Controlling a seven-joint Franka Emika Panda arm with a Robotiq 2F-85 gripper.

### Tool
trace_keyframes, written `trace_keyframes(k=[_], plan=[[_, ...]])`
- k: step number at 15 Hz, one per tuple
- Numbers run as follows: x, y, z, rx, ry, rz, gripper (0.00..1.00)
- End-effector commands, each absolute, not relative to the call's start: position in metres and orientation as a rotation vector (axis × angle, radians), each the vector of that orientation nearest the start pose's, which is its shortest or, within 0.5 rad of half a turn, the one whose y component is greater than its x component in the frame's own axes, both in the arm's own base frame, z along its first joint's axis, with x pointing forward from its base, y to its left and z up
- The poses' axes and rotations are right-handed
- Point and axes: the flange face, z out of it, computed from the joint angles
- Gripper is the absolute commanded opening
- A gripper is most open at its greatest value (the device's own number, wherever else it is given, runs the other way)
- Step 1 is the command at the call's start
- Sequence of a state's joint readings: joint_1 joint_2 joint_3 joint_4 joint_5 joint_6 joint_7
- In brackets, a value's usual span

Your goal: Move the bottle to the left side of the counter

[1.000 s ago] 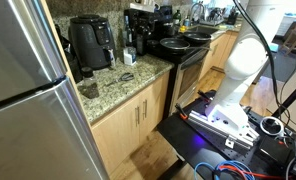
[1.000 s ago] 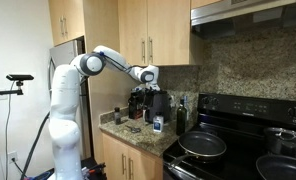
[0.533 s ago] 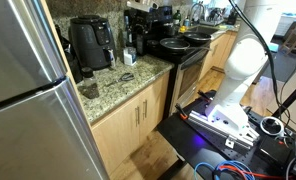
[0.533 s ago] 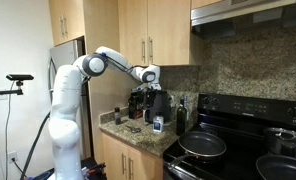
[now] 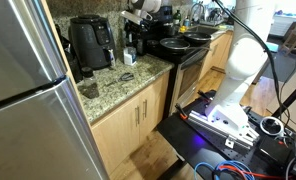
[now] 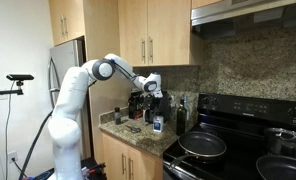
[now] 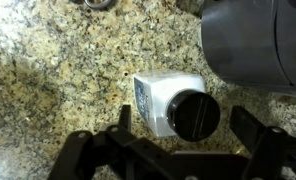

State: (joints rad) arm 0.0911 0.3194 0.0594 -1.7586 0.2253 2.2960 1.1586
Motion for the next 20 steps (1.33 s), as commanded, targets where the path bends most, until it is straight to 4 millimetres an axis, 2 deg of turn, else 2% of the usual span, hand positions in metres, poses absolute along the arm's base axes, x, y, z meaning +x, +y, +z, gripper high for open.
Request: trace_keyframes(k=[1,2,9,10,11,20], plan=[[0.655,0.101,0.41,-2.394,1.542,-0.071,1.0],[0.655,0.1,0.412,-2.392,1.541,-0.075,1.0],[0.679,0.101,0.383,-2.284,1.602,-0.169,1.0],[0.679,0.101,0.379,-2.288,1.625,-0.15,1.0],[0.671,0.1,0.384,-2.31,1.594,-0.142,1.0],[0.685,0.097,0.357,-2.314,1.641,-0.139,1.0]])
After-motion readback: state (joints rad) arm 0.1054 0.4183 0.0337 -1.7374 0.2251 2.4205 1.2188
